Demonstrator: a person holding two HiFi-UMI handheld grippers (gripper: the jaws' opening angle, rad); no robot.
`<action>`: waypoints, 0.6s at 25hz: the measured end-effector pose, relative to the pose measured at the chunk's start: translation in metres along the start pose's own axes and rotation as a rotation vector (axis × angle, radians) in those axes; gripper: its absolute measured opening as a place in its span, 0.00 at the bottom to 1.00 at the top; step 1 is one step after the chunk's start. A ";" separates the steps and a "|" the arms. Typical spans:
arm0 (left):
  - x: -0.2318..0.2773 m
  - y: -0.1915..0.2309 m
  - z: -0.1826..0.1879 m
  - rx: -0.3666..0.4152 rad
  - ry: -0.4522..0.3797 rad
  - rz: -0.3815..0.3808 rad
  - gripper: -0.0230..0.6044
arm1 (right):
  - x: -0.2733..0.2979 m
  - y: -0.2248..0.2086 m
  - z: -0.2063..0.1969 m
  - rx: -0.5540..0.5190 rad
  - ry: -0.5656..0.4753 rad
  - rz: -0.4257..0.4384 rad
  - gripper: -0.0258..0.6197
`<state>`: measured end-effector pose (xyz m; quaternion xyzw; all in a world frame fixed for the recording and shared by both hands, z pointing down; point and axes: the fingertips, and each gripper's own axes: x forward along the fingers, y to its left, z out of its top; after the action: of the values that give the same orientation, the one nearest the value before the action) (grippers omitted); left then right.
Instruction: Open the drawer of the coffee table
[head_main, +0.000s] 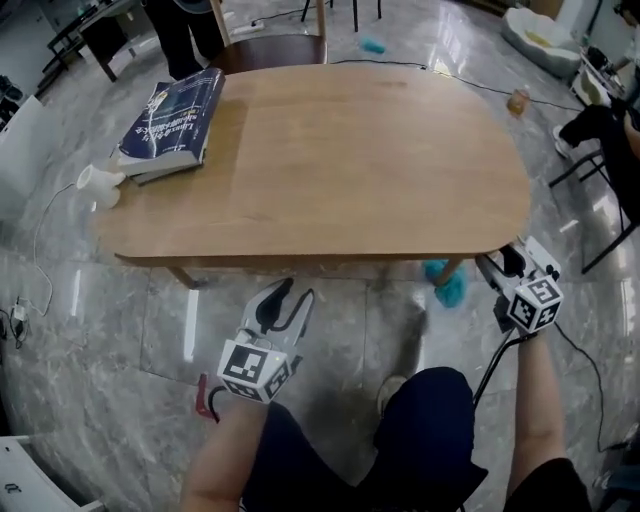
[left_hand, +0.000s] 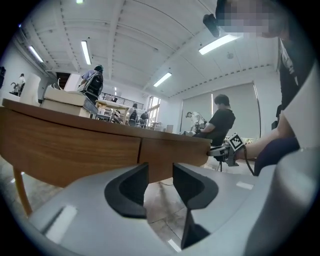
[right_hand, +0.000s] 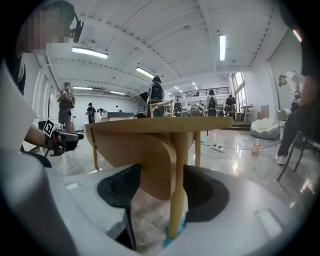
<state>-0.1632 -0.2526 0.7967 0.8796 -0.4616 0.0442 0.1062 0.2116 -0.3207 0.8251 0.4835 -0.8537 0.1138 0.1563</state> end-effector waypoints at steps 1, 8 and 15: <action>-0.002 0.002 0.001 0.003 -0.002 0.004 0.29 | 0.002 0.002 0.000 -0.011 0.009 0.014 0.43; -0.007 0.009 0.001 -0.008 -0.009 0.021 0.29 | 0.010 0.011 0.003 -0.058 0.037 0.072 0.43; -0.007 0.011 -0.003 -0.023 -0.003 0.028 0.29 | 0.002 0.011 0.002 -0.048 0.023 0.093 0.40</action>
<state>-0.1759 -0.2526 0.7997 0.8719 -0.4744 0.0393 0.1150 0.2004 -0.3175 0.8238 0.4381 -0.8758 0.1061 0.1724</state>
